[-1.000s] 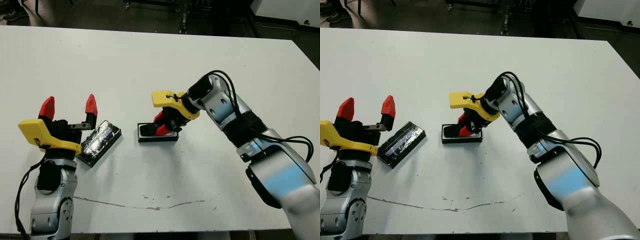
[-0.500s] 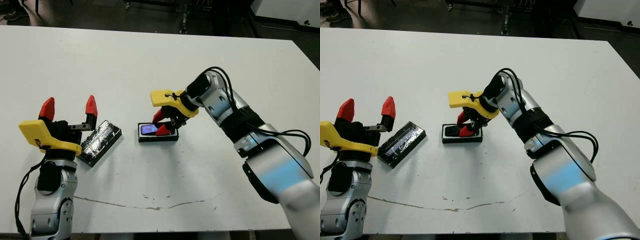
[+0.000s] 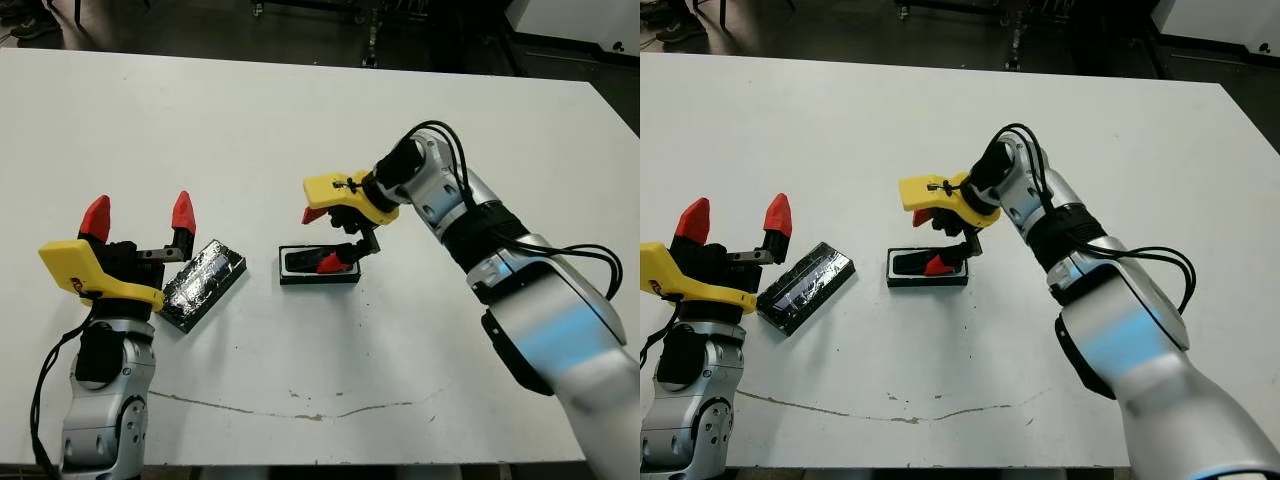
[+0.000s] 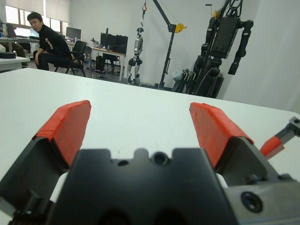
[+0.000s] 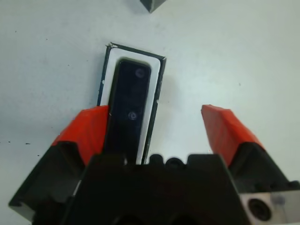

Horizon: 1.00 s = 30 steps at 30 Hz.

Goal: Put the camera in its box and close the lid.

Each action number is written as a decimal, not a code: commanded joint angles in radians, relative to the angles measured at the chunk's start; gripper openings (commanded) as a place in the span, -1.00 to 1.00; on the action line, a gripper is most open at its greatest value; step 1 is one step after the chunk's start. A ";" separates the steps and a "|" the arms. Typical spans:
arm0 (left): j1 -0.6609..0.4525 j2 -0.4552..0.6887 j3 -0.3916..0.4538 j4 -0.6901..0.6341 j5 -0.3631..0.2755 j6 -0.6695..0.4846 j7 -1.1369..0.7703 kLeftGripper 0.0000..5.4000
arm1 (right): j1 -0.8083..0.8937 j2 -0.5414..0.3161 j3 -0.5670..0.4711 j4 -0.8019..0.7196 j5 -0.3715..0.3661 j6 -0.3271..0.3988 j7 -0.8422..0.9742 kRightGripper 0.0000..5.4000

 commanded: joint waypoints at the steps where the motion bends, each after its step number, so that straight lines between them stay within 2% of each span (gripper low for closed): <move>1: 0.006 0.000 -0.002 0.010 -0.004 0.007 -0.003 1.00 | -0.036 -0.018 -0.018 0.011 -0.002 0.005 0.011 0.99; 7: 0.005 -0.003 -0.004 0.010 -0.012 0.008 -0.004 1.00 | -0.078 -0.027 -0.060 0.020 0.009 0.039 0.012 0.99; 11: 0.008 -0.005 -0.007 0.002 -0.009 0.017 0.007 1.00 | -0.099 -0.032 -0.093 0.029 0.023 0.040 0.007 0.99; 13: 0.009 -0.003 -0.009 0.005 -0.004 0.013 0.005 1.00 | -0.107 -0.040 -0.111 0.031 0.033 0.006 0.001 0.99; 15: 0.010 -0.003 -0.009 0.004 -0.004 0.014 0.006 1.00 | -0.121 -0.044 -0.131 0.041 0.043 0.015 0.002 0.99; 20: 0.013 -0.003 -0.008 0.002 -0.002 0.014 0.011 1.00 | -0.149 -0.080 -0.217 0.030 0.101 0.022 -0.010 0.99; 23: 0.012 -0.002 -0.004 0.004 -0.012 0.017 0.007 1.00 | -0.137 -0.101 -0.277 -0.009 0.146 0.075 -0.047 0.99; 25: 0.011 -0.002 -0.004 0.004 -0.015 0.018 0.005 1.00 | -0.092 -0.117 -0.320 -0.079 0.182 0.149 -0.089 0.99; 30: 0.012 0.000 -0.006 0.007 -0.011 0.013 0.003 1.00 | 0.104 -0.143 -0.385 -0.423 0.236 0.343 -0.244 0.99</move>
